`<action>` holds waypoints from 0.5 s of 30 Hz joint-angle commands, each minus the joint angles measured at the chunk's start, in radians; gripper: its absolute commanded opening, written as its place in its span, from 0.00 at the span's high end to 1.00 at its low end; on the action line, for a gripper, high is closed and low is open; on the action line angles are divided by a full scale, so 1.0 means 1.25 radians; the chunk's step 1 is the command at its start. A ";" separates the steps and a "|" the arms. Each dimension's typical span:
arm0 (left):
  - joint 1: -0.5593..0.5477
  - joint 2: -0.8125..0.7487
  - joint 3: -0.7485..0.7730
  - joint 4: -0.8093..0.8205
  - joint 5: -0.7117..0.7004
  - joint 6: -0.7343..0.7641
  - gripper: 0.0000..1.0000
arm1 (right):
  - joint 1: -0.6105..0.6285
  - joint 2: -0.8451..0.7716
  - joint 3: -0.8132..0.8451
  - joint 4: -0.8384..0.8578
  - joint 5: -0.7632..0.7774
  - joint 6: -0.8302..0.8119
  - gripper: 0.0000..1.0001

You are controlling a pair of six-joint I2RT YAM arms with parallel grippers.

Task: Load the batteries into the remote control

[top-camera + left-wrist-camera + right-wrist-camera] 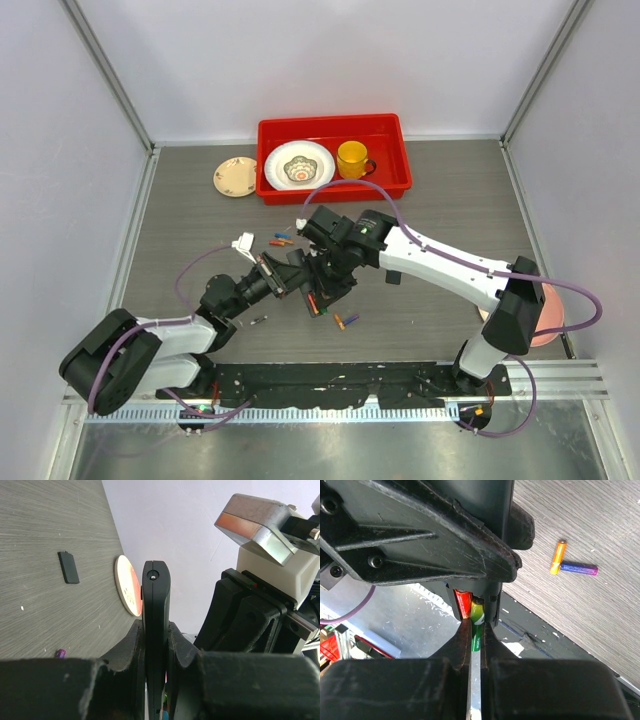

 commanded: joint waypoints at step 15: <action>-0.026 -0.056 0.021 0.074 0.013 -0.035 1.00 | 0.005 0.017 0.017 0.049 0.119 0.006 0.99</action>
